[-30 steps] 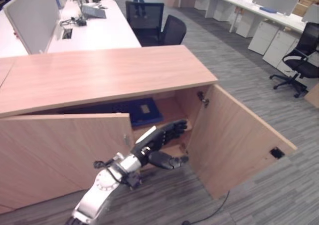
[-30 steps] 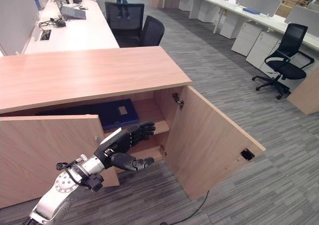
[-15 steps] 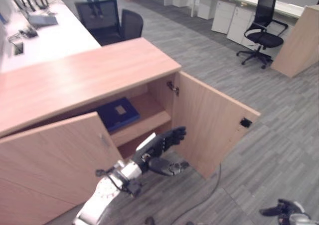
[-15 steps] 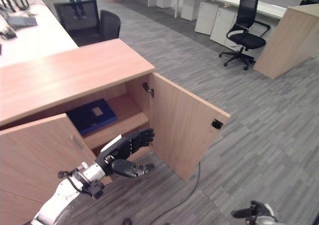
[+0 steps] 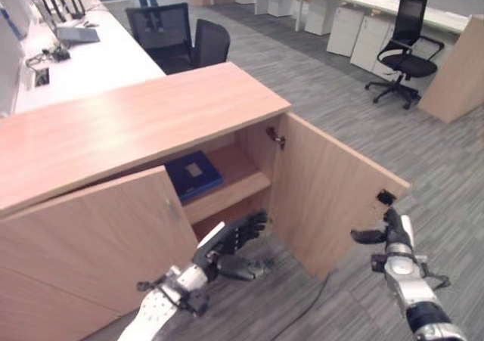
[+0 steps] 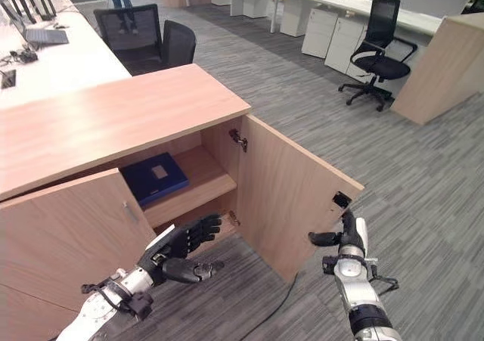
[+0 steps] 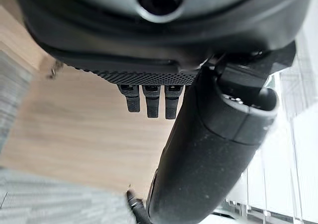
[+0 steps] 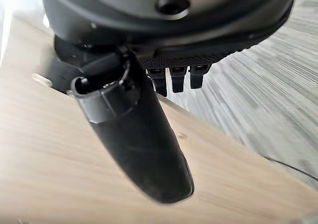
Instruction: Put the empty folder in the office cabinet
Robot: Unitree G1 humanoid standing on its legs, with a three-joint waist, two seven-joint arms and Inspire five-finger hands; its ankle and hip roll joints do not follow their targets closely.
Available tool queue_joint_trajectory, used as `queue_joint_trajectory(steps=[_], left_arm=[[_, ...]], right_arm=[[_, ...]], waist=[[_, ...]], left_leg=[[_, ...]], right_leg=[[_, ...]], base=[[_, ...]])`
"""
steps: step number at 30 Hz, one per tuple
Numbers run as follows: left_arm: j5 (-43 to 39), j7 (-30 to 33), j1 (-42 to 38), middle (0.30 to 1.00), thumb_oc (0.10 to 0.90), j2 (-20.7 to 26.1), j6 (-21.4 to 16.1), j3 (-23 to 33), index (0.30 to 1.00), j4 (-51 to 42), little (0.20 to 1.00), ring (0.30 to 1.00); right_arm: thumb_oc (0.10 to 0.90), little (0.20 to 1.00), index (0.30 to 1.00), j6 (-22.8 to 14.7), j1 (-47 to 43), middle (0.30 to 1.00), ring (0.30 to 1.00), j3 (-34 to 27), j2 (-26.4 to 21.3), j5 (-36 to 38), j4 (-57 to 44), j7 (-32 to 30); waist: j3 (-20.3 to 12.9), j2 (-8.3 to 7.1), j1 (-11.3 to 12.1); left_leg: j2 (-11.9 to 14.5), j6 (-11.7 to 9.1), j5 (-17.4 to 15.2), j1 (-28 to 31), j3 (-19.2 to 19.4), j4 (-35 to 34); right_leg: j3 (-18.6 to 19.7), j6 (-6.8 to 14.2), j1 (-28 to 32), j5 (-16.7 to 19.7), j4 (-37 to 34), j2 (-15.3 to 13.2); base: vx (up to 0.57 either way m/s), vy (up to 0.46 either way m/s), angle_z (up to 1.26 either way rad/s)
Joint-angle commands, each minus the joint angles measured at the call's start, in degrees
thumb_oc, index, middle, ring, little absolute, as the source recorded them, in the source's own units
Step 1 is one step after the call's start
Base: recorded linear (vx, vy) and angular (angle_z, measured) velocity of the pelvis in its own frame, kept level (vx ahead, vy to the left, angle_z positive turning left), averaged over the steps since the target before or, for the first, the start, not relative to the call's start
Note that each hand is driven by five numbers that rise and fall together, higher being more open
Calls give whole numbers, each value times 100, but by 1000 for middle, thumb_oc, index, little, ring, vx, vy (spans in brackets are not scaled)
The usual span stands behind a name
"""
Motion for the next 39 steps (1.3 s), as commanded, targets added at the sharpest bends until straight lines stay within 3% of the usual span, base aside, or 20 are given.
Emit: queue_joint_trajectory(steps=[1, 3, 7, 10, 11, 15, 16, 22, 35, 38, 39], left_arm=[[-105, -84, -112, 900, 800, -73, -634, 175, 900, -799, 900, 900], [-137, -166, 66, 900, 800, 21, -657, 192, 900, -805, 900, 900], [-40, -167, 138, 900, 800, 90, -668, 228, 900, -755, 900, 900], [84, -20, 458, 900, 800, -28, -590, 440, 900, -535, 900, 900], [350, 241, 1109, 900, 800, -234, -549, 1025, 900, -332, 900, 900], [586, 608, 1505, 900, 800, -440, -622, 1657, 900, -21, 900, 900], [614, 756, 1656, 900, 800, -572, -618, 1993, 900, 257, 900, 900], [882, 1001, 1588, 900, 800, -841, -634, 2279, 900, 651, 900, 900], [803, 1093, 1245, 900, 800, -803, -857, 2158, 900, 838, 900, 900], [753, 1103, 1222, 900, 800, -812, -857, 2101, 900, 984, 900, 900], [736, 1157, 1193, 900, 800, -858, -856, 2089, 900, 1114, 900, 900]], right_arm=[[800, 900, 900, -642, -808, 900, 900, 265, -378, -410, -595, 62], [800, 900, 900, -846, -1132, 900, 900, 492, -443, -165, -1080, 355], [800, 900, 900, -1164, -1124, 900, 900, 970, -192, 592, -2353, 1063], [800, 900, 900, -1234, -749, 900, 900, 1776, 182, 1413, -3553, 1933], [800, 900, 900, -1079, -499, 900, 900, 2718, 427, 1853, -4218, 2617], [800, 900, 900, -987, -510, 900, 900, 3241, 708, 2004, -4124, 2761], [800, 900, 900, -914, -513, 900, 900, 3341, 652, 2047, -4184, 2869], [800, 900, 900, -830, -493, 900, 900, 3385, 443, 1781, -4136, 2915], [800, 900, 900, -917, -425, 900, 900, 3316, 324, 1375, -3845, 2807], [800, 900, 900, -840, -340, 900, 900, 3318, 279, 696, -3313, 2684], [800, 900, 900, -781, -190, 900, 900, 3294, 303, 23, -2618, 2460]], waist=[[-277, -310, 317], [-281, -341, 450], [-262, -384, 499], [-251, -431, 532], [-179, -430, 734], [-128, -478, 1009], [-109, -510, 1199], [-77, -552, 1459], [-43, -613, 1516], [-48, -620, 1466], [-48, -593, 1434]], left_leg=[[-33, 40, -498, 79, -50, -41], [-50, 37, -468, 44, -109, -44], [-36, 30, -439, 19, -112, -45], [-29, 22, -414, -17, -122, -44], [-13, 8, -412, -35, -193, -21], [-28, -10, -317, -167, -362, -20], [-55, -26, -267, -252, -540, -15], [-104, -43, -194, -390, -868, 3], [-87, -87, -110, -513, -1021, -17], [-87, -85, -117, -514, -1003, -22], [-60, -93, -165, -476, -977, -21]], right_leg=[[-125, 304, -168, -94, 28, -35], [-196, 315, -163, -86, 12, -79], [-226, 310, -169, -75, 12, -103], [-256, 302, -180, -67, 12, -119], [-352, 303, -141, -90, 12, -124], [-522, 308, -174, -95, 12, -171], [-702, 323, -163, -99, 12, -204], [-1059, 333, -83, -132, 12, -291], [-1214, 333, -102, -153, 12, -296], [-1185, 333, -111, -152, 12, -295], [-1150, 331, -81, -186, 12, -261]], base=[[-19, 19, 11], [-14, 14, 4], [-10, -3, -5], [-13, -18, -11], [-20, -17, -12], [-27, -19, 29], [-25, -35, 84], [-7, -22, 67], [-3, -7, 7], [0, 0, 0], [0, 0, 0]])
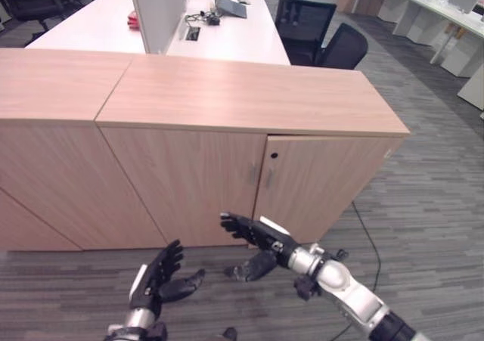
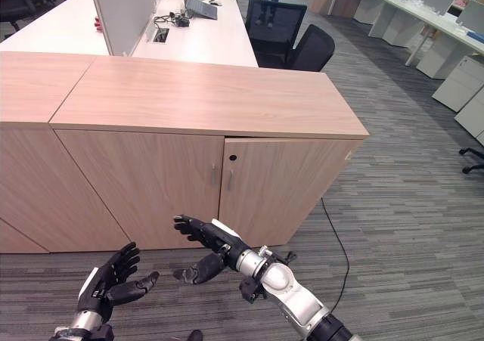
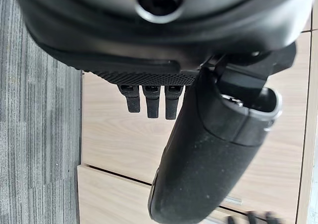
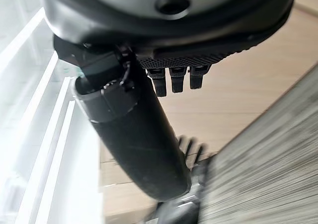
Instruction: Put the empty folder in the office cabinet
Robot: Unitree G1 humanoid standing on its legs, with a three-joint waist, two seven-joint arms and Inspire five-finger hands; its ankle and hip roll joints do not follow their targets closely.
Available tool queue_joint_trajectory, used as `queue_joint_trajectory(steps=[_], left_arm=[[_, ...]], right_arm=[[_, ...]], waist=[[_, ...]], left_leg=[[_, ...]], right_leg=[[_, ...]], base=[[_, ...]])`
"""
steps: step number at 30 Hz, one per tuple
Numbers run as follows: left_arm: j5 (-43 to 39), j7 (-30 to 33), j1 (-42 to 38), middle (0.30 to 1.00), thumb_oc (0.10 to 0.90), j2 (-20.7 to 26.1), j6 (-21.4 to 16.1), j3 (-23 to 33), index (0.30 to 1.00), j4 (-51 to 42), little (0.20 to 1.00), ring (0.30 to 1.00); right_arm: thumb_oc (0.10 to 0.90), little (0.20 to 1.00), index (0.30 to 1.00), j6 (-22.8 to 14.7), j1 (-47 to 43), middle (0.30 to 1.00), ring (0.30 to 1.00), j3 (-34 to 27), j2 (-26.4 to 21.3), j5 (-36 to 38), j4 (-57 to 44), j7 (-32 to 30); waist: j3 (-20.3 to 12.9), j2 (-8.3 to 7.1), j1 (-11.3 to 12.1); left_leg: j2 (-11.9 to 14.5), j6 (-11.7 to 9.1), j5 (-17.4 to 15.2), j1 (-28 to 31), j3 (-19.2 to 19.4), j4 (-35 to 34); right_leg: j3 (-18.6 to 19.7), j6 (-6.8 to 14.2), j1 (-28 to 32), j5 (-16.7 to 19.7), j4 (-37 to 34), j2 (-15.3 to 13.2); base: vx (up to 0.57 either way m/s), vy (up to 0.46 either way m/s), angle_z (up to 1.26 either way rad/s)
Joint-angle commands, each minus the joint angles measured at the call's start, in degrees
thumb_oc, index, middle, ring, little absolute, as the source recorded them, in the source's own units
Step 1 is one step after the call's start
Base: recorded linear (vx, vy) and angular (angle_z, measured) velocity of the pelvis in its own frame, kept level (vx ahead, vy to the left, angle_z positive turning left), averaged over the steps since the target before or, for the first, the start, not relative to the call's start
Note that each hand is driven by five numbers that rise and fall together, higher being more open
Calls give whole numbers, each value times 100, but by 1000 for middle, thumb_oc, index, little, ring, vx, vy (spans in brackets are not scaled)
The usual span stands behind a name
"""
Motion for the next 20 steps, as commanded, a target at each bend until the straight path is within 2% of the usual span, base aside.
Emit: queue_joint_trajectory(steps=[1, 2, 5, 6, 7, 8, 9, 10, 11, 12, 13, 14, 15, 16, 17, 18, 20], left_arm=[[-30, 133, -278, 900, 800, 176, -595, 50, 900, -159, 900, 900], [-30, 133, -279, 900, 800, 177, -595, 51, 900, -158, 900, 900], [70, 274, -334, 900, 800, 113, -618, 19, 900, 74, 900, 900], [58, 260, -410, 900, 800, 130, -583, -39, 900, 260, 900, 900], [57, 260, -412, 900, 800, 131, -583, -38, 900, 261, 900, 900], [-67, 125, -604, 900, 800, 130, -483, -186, 900, 746, 900, 900], [-69, 125, -627, 900, 800, 137, -490, -190, 900, 759, 900, 900], [-49, 152, -1007, 900, 800, 123, -281, -364, 900, 1651, 900, 900], [-45, 196, -1160, 900, 800, 95, -197, -403, 900, 2021, 900, 900], [-46, 197, -1180, 900, 800, 96, -204, -409, 900, 2033, 900, 900], [201, 328, -1506, 900, 800, -1, 25, -535, 900, 3188, 900, 900], [299, 404, -1656, 900, 800, -80, 101, -557, 900, 3857, 900, 900], [298, 405, -1674, 900, 800, -82, 91, -561, 900, 3873, 900, 900], [590, 600, -1945, 900, 800, -350, 185, -493, 900, 5481, 900, 900], [590, 601, -1955, 900, 800, -352, 176, -494, 900, 5493, 900, 900], [723, 635, -1903, 900, 800, -528, 226, -328, 900, 6409, 900, 900], [780, 636, -1843, 900, 800, -575, 223, -254, 900, 6681, 900, 900]], right_arm=[[800, 900, 900, -379, -250, 900, 900, -136, 102, -1245, 653, -518], [800, 900, 900, -382, -252, 900, 900, -136, 105, -1246, 657, -519], [800, 900, 900, -284, 126, 900, 900, -362, 462, -1647, 2037, -886], [800, 900, 900, -212, 341, 900, 900, -682, 823, -1269, 3135, -1091], [800, 900, 900, -214, 339, 900, 900, -683, 826, -1269, 3138, -1092], [800, 900, 900, -100, 366, 900, 900, -1248, 1232, -638, 4697, -1319], [800, 900, 900, -116, 342, 900, 900, -1261, 1242, -637, 4721, -1318], [800, 900, 900, 84, 267, 900, 900, -1920, 1428, -339, 6107, -1553], [800, 900, 900, 158, 244, 900, 900, -2214, 1429, -227, 6533, -1685], [800, 900, 900, 153, 229, 900, 900, -2226, 1429, -228, 6542, -1683], [800, 900, 900, 337, 300, 900, 900, -2554, 1404, -350, 7290, -1807], [800, 900, 900, 344, 293, 900, 900, -2631, 1395, -292, 7381, -1826], [800, 900, 900, 344, 283, 900, 900, -2638, 1393, -292, 7383, -1825], [800, 900, 900, 219, 396, 900, 900, -2576, 1419, -112, 7093, -1765], [800, 900, 900, 221, 394, 900, 900, -2577, 1417, -112, 7090, -1765], [800, 900, 900, 138, 628, 900, 900, -2376, 1449, -187, 6867, -1683], [800, 900, 900, 130, 711, 900, 900, -2324, 1453, -256, 6859, -1662]], waist=[[-40, -108, -105], [-45, -113, -109], [-56, -76, -168], [-71, -76, -211], [-76, -81, -214], [-89, -21, -254], [-92, -38, -256], [-123, 38, -294], [-128, 62, -308], [-133, 50, -312], [-172, 99, -348], [-194, 104, -369], [-202, 95, -379], [-225, 115, -478], [-235, 108, -487], [-252, 123, -570], [-290, 113, -617]], left_leg=[[73, 49, -487, 217, 107, -27], [70, 50, -482, 209, 105, -27], [95, 45, -536, 254, 142, -27], [78, 53, -506, 239, 150, -36], [74, 54, -503, 231, 148, -36], [76, 56, -529, 261, 169, -27], [59, 64, -501, 233, 164, -32], [63, 66, -543, 274, 177, -25], [64, 67, -552, 288, 179, -25], [48, 75, -526, 260, 172, -29], [68, 64, -568, 316, 166, -28], [67, 59, -567, 324, 153, -28], [52, 66, -541, 295, 143, -32], [66, 55, -566, 341, 180, -28], [53, 61, -545, 318, 173, -32], [69, 56, -577, 361, 224, -34], [58, 62, -567, 334, 230, -39]], right_leg=[[116, 216, -4, -81, -2, -67], [114, 217, -11, -80, -2, -71], [148, 209, 26, -125, -2, -37], [156, 215, 11, -108, -2, -49], [154, 216, 4, -107, -2, -53], [184, 212, 31, -115, -2, -30], [178, 216, 4, -101, -2, -47], [216, 214, 38, -129, -2, -20], [218, 213, 50, -135, -2, -16], [210, 217, 25, -122, -2, -32], [193, 203, 89, -165, -2, -6], [191, 197, 98, -174, -2, -3], [180, 202, 74, -161, -2, -18], [249, 183, 89, -183, -2, 10], [241, 186, 70, -173, -2, -3], [322, 168, 68, -198, -2, 19], [335, 169, 31, -196, -2, 8]], base=[[0, 0, 0], [0, 0, 0], [-2, 6, -3], [0, 11, -7], [-11, 24, -11], [-8, 17, -11], [2, 31, -2], [0, 0, 0], [0, 0, 0], [35, 20, -18], [47, 24, -25], [47, 24, -19], [41, 37, -7], [20, 32, -3], [48, 47, -8], [23, 36, -9], [21, 25, -6]])
